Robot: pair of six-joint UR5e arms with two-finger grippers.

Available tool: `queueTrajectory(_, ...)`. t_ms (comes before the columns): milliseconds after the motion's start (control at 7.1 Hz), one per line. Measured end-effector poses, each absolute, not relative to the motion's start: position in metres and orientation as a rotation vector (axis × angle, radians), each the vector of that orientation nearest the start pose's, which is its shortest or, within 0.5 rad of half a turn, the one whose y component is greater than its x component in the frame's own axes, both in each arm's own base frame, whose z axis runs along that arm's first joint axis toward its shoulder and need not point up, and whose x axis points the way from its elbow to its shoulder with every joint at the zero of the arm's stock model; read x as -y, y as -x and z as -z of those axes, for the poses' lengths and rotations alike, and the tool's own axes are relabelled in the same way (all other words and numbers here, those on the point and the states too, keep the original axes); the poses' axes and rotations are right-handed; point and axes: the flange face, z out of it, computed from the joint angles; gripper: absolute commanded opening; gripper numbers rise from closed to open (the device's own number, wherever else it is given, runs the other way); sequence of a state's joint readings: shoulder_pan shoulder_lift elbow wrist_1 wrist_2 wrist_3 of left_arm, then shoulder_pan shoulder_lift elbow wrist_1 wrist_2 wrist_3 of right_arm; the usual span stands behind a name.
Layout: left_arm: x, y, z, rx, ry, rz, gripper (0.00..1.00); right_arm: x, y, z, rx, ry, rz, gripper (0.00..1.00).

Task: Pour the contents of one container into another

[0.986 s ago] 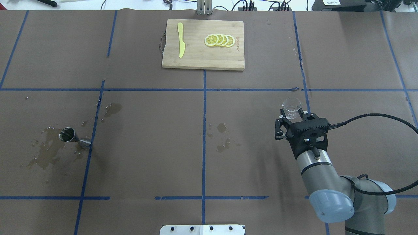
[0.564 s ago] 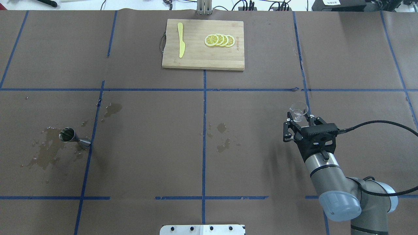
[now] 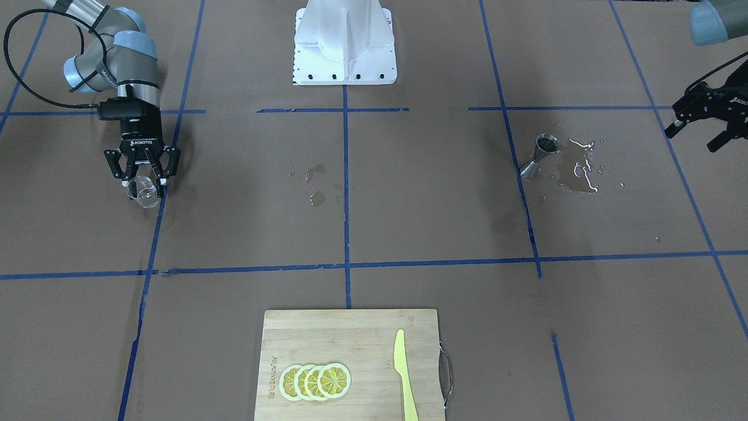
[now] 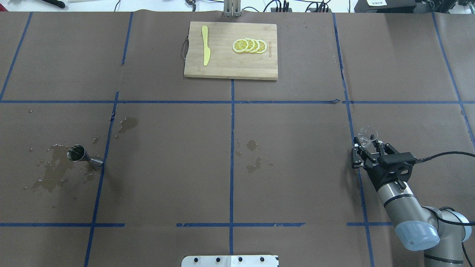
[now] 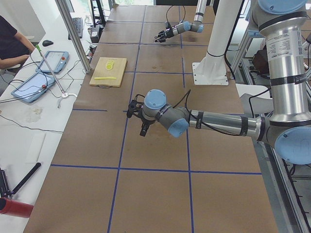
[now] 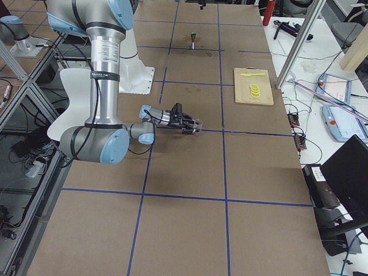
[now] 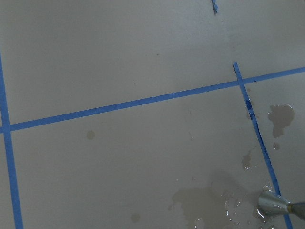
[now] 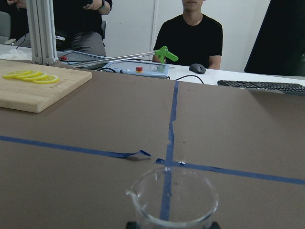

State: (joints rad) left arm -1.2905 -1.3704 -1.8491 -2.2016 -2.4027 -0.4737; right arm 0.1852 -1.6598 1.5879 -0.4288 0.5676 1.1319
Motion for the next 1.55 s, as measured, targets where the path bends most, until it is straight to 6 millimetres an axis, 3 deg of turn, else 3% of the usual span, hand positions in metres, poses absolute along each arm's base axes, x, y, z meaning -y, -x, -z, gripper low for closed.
queueTrajectory(141, 0.425, -0.060, -0.535, -0.982, -0.326, -0.115, 1.00, 0.294, 0.401, -0.555, 0.648, -1.147, -0.317, 0.00)
queueTrajectory(846, 0.425, -0.059, -0.535, -0.977, -0.328, -0.111, 1.00, 0.284, 0.408, -0.563, 0.650, -1.137, -0.288, 0.21)
queueTrajectory(986, 0.426, -0.059, -0.535, -0.976, -0.329, -0.110, 1.00, 0.283, 0.409, -0.567, 0.644, -1.135, -0.282, 0.31)
queueTrajectory(1127, 0.426, -0.058, -0.535, -0.975, -0.329, -0.110, 1.00, 0.283, 0.409, -0.568, 0.643, -1.134, -0.280, 0.58)
queueTrajectory(1409, 0.426, -0.057, -0.535, -0.975, -0.332, -0.107, 1.00, 0.280, 0.408, -0.568, 0.681, -1.133, -0.294, 0.91)
queueTrajectory(1550, 0.426, -0.057, -0.535, -0.975, -0.333, -0.107, 1.00, 0.278, 0.406, -0.569, 0.700, -1.133, -0.302, 1.00)
